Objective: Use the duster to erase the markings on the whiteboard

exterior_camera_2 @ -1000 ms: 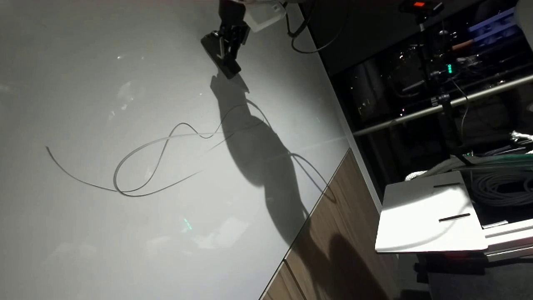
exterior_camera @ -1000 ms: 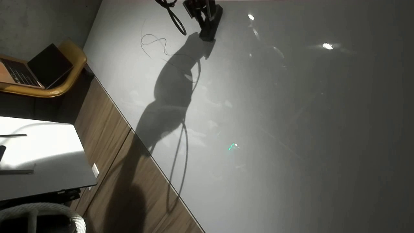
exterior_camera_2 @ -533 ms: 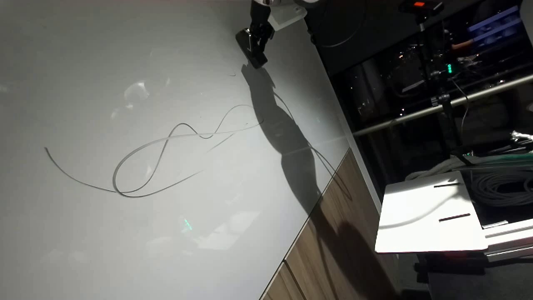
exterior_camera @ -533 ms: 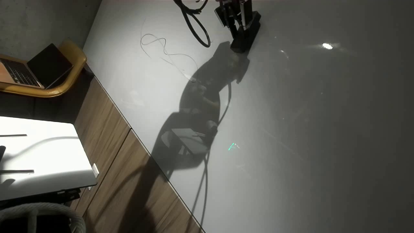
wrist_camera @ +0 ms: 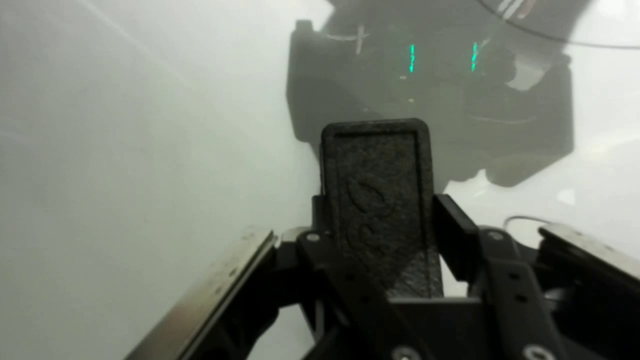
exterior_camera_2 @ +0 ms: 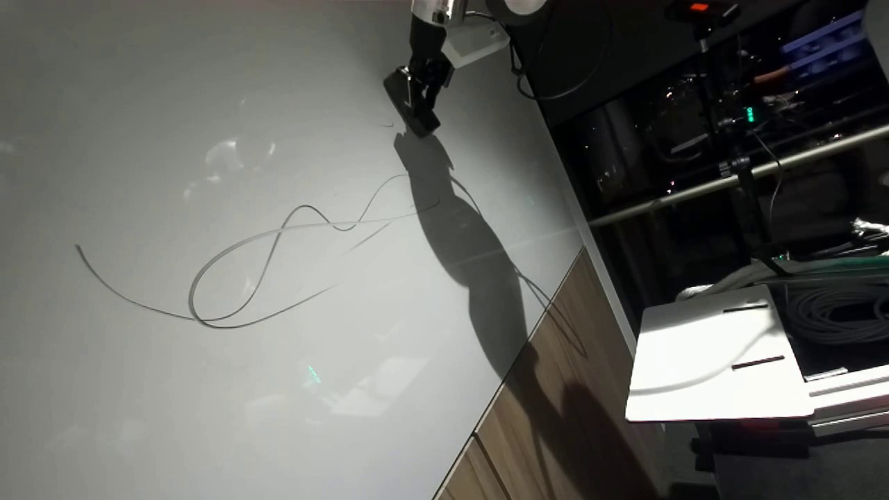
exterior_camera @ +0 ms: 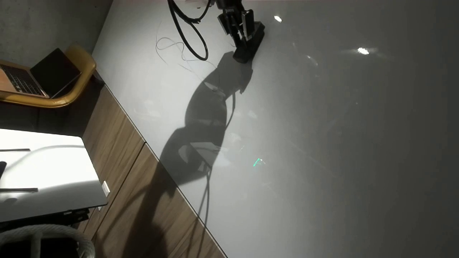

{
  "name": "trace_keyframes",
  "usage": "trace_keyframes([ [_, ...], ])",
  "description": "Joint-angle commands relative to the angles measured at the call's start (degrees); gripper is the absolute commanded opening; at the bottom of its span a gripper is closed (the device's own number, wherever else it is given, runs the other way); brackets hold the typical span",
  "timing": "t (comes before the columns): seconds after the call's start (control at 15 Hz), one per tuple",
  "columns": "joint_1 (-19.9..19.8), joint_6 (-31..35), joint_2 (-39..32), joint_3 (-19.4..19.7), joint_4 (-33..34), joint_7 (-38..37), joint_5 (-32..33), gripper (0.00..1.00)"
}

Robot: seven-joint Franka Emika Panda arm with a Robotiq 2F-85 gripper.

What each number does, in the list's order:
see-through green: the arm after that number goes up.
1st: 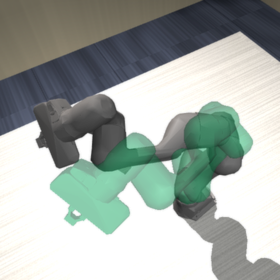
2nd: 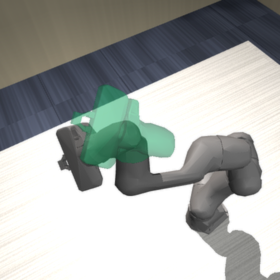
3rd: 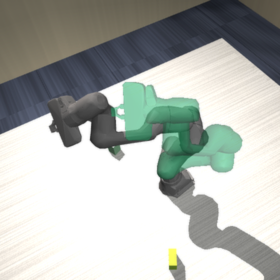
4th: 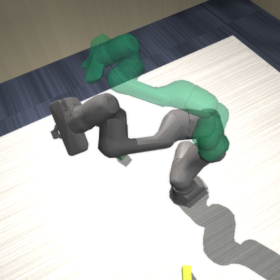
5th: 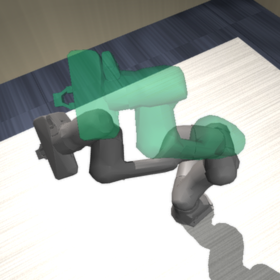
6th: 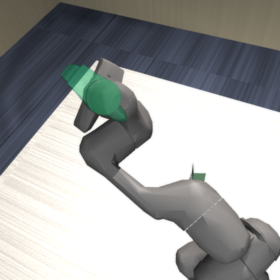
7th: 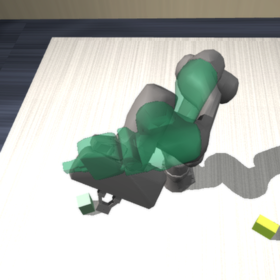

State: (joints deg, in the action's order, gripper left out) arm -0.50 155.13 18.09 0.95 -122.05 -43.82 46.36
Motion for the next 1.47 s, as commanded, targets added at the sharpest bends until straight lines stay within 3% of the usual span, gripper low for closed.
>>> trace_keyframes([
  [0.0,1.31,0.42,-1.57,-0.94,2.05,0.09,-0.77,0.27],
  [0.33,3.39,-0.77,-5.37,-3.98,6.56,-0.96,-0.72,0.27],
  [0.93,7.06,-5.50,-12.38,-15.95,11.86,-7.72,2.75,0.27],
  [1.4,12.17,-11.72,-25.25,-24.43,23.07,-15.10,11.03,0.27],
])
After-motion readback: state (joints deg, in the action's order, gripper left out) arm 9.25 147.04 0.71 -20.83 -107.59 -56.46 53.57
